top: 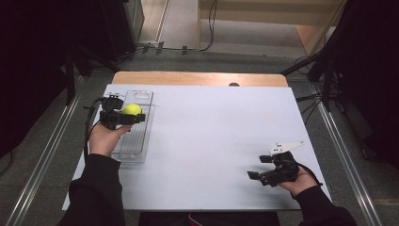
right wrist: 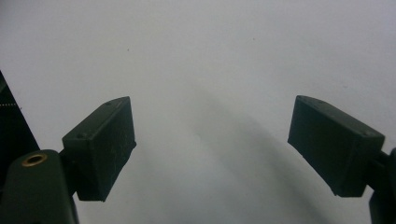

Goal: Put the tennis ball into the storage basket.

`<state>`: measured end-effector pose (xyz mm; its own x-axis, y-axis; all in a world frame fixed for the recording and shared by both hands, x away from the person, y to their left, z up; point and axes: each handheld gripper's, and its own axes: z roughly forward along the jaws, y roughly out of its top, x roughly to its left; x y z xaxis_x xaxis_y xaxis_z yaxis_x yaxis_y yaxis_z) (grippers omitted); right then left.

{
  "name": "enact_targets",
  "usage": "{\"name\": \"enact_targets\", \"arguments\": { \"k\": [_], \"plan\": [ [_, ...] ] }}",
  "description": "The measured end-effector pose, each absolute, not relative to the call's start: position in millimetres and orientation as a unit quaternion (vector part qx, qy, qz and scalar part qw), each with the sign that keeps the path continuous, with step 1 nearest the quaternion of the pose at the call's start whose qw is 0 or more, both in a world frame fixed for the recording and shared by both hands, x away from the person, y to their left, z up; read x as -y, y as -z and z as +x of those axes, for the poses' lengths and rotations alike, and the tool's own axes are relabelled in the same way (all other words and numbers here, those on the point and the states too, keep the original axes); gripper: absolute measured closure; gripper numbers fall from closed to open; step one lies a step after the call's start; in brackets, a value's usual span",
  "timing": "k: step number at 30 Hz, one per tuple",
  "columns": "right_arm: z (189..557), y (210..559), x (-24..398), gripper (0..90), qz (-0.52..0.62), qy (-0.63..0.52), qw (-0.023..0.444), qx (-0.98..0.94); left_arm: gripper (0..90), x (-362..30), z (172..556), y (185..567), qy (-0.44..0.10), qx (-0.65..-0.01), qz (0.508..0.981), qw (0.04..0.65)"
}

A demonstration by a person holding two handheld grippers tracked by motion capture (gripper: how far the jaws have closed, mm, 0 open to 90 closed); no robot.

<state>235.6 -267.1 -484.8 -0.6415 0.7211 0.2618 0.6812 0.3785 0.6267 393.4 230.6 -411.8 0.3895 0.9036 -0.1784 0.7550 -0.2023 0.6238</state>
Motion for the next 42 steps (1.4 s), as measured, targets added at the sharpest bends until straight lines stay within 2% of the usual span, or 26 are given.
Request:
{"name": "enact_targets", "arguments": {
  "k": [28, 33, 42],
  "plan": [
    [235.5, 484.7, 267.0, 12.9, 0.423, -0.363, 0.028, -0.83, 25.8, -229.9, 398.8, 432.1, -0.108, -0.559, 0.767, 0.296],
    [235.6, 484.8, 267.0, 12.9, 0.422, -0.363, 0.028, -0.83, 25.5, -228.5, 398.6, 431.6, -0.121, -0.562, 0.768, 0.282],
    [235.5, 484.7, 267.0, 12.9, 0.423, -0.363, 0.028, -0.83, 23.6, -233.4, 397.7, 423.4, -0.112, -0.564, 0.753, 0.319]
  ]
}}
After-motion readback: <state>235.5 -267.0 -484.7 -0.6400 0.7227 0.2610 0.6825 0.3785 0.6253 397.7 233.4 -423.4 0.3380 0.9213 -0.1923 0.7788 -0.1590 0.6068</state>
